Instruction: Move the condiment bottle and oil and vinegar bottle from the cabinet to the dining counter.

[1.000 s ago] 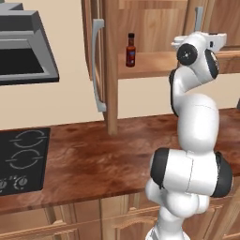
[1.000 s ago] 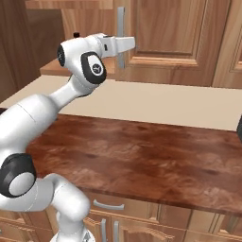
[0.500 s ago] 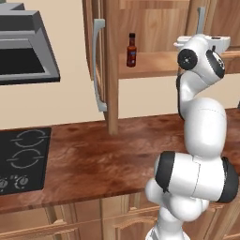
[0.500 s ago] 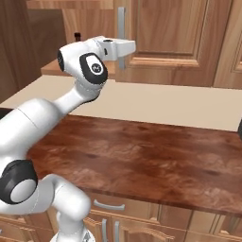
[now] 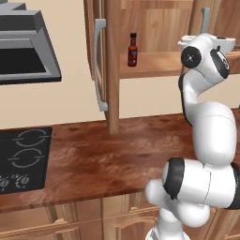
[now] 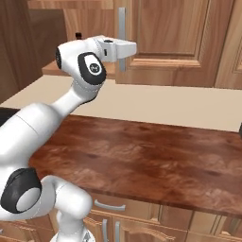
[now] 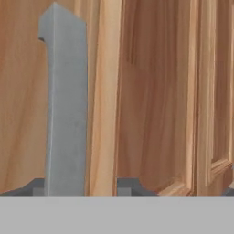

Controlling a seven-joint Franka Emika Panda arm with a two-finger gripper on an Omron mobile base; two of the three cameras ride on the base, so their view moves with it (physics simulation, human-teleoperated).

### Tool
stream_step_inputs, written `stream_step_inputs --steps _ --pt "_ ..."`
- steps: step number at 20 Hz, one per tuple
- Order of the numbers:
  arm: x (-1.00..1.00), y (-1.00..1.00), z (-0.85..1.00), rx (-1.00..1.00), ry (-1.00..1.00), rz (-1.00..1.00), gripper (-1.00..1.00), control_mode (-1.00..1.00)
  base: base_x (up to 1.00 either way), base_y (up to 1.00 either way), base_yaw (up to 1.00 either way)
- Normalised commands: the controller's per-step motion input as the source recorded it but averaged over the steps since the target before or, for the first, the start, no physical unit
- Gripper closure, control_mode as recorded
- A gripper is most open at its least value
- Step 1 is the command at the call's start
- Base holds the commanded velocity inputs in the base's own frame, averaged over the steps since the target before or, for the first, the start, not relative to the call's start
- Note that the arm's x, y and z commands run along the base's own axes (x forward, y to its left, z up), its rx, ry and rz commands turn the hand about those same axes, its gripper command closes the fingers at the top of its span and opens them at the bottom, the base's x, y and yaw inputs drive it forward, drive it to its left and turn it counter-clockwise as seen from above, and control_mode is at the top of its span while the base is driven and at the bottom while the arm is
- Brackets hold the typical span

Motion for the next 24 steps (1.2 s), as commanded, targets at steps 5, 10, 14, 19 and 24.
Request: stream_step_inputs --steps 5,10,14,19,24 --pt "-0.86 -0.79 0.68 0.07 0.0 -0.08 1.0 -1.0 0.0 0.0 0.0" --pt "-0.96 -0.79 0.64 0.06 0.0 -0.08 1.0 -1.0 0.0 0.0 0.0" --pt "-1.0 -0.82 0.53 0.06 0.0 -0.08 1.0 -1.0 0.0 0.0 0.0" --pt "-1.0 -0.8 0.4 0.08 -0.01 -0.09 1.0 -1.0 0.0 0.0 0.0" --pt "-1.0 -0.79 0.32 0.08 -0.01 -0.09 1.0 -1.0 0.0 0.0 0.0"
